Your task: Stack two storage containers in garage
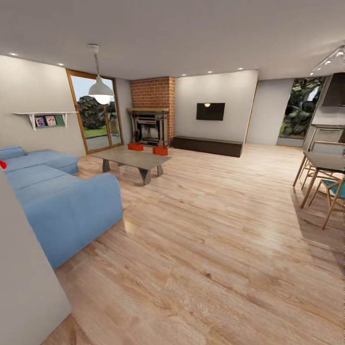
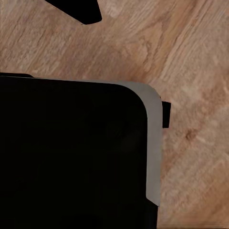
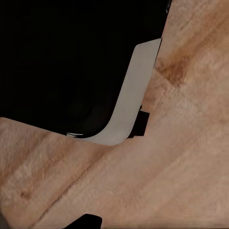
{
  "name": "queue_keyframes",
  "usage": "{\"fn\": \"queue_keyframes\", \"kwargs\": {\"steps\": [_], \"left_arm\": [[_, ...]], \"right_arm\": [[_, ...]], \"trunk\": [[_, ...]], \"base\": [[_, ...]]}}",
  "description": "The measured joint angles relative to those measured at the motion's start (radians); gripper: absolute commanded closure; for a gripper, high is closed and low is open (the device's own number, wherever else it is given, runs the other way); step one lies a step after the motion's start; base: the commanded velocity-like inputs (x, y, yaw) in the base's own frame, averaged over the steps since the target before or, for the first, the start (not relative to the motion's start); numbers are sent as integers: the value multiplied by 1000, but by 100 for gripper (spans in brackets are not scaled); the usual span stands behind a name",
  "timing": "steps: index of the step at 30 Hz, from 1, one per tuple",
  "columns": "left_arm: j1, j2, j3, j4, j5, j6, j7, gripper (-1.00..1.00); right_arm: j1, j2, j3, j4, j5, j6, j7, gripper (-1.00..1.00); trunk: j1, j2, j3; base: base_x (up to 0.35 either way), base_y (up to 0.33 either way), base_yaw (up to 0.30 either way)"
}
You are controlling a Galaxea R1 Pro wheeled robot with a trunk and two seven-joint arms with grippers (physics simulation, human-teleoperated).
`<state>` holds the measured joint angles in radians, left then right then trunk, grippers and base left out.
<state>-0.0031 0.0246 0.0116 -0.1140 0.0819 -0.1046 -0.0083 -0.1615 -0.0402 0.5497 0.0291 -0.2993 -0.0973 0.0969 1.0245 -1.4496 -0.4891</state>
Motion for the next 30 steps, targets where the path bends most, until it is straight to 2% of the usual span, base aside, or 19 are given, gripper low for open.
{"fn": "queue_keyframes", "kwargs": {"steps": [19,30], "left_arm": [[0,0,0,0,0,0,0,-100],[0,0,0,0,0,0,0,-100]], "right_arm": [[0,1,0,0,1,0,0,-100],[0,0,0,0,0,0,0,-100]], "trunk": [[0,0,0],[0,0,0]], "base": [[322,0,-239],[322,0,-27]]}}
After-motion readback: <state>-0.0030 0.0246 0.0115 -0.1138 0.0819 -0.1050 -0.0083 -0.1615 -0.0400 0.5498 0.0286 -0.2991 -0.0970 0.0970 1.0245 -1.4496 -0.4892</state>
